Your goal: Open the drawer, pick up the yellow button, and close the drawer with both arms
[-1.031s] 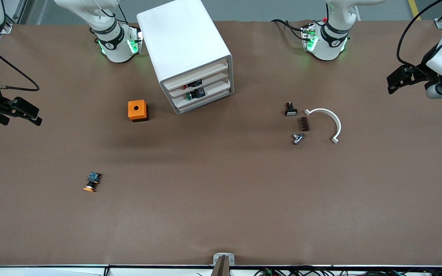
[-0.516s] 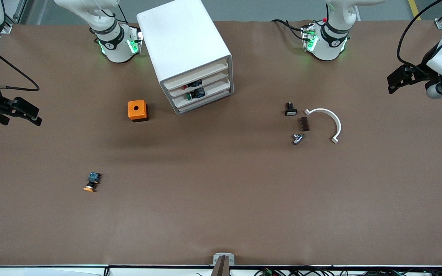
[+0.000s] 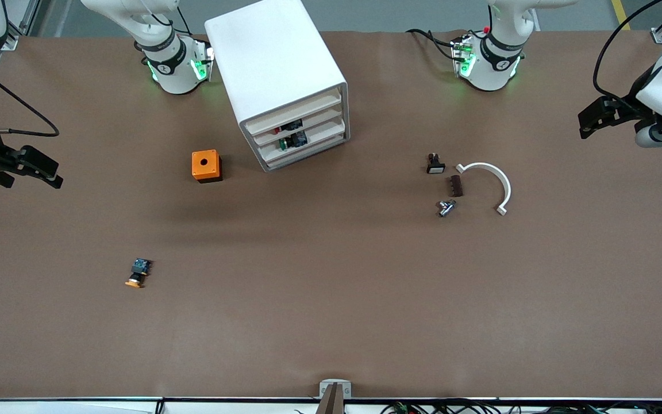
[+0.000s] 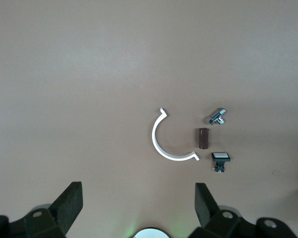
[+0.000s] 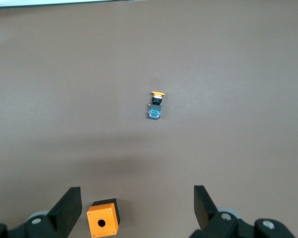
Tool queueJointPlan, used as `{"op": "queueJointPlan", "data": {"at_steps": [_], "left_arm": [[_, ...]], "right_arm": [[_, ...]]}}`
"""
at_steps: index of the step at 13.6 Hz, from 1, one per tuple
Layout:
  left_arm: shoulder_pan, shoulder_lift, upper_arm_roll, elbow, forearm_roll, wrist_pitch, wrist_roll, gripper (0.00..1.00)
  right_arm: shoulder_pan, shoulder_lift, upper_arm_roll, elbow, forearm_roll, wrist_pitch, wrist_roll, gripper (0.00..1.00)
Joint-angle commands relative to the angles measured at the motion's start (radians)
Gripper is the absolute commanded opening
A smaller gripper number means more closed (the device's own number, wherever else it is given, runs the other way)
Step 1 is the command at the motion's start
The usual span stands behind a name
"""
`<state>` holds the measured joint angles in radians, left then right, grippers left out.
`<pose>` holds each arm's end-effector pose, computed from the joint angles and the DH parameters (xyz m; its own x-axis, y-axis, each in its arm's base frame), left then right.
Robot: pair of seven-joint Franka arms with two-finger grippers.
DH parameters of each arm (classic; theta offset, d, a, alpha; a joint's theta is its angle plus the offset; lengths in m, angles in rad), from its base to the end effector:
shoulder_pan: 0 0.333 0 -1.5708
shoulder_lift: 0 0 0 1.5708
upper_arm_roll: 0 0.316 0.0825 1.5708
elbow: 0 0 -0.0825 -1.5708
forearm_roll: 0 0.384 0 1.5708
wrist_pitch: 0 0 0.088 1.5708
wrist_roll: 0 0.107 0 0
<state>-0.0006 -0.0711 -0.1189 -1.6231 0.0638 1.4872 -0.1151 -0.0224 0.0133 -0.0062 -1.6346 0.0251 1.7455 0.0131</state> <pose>0.5201 -0.0575 0.6313 0.9984 0.0017 -0.0563 -0.0028 -0.9969 -0.0792 0.5737 -0.0141 0.6027 0.9942 -0.0459 0.0971 -0.0435 -0.9987 -0.0262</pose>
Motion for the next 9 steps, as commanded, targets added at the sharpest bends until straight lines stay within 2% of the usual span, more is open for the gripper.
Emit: {"op": "queueJointPlan", "data": {"at_steps": [1,9], "left_arm": [[0.007,-0.007,-0.012,-0.003,-0.059,-0.015,-0.001,0.99],[0.002,0.011,-0.010,0.017,-0.047,-0.015,0.002,0.99]], "right_arm": [[0.009,-0.016,-0.005,-0.005,-0.016,-0.004,0.019,1.00],[0.010,-0.016,-0.005,-0.005,-0.016,-0.004,0.021,1.00]]}}
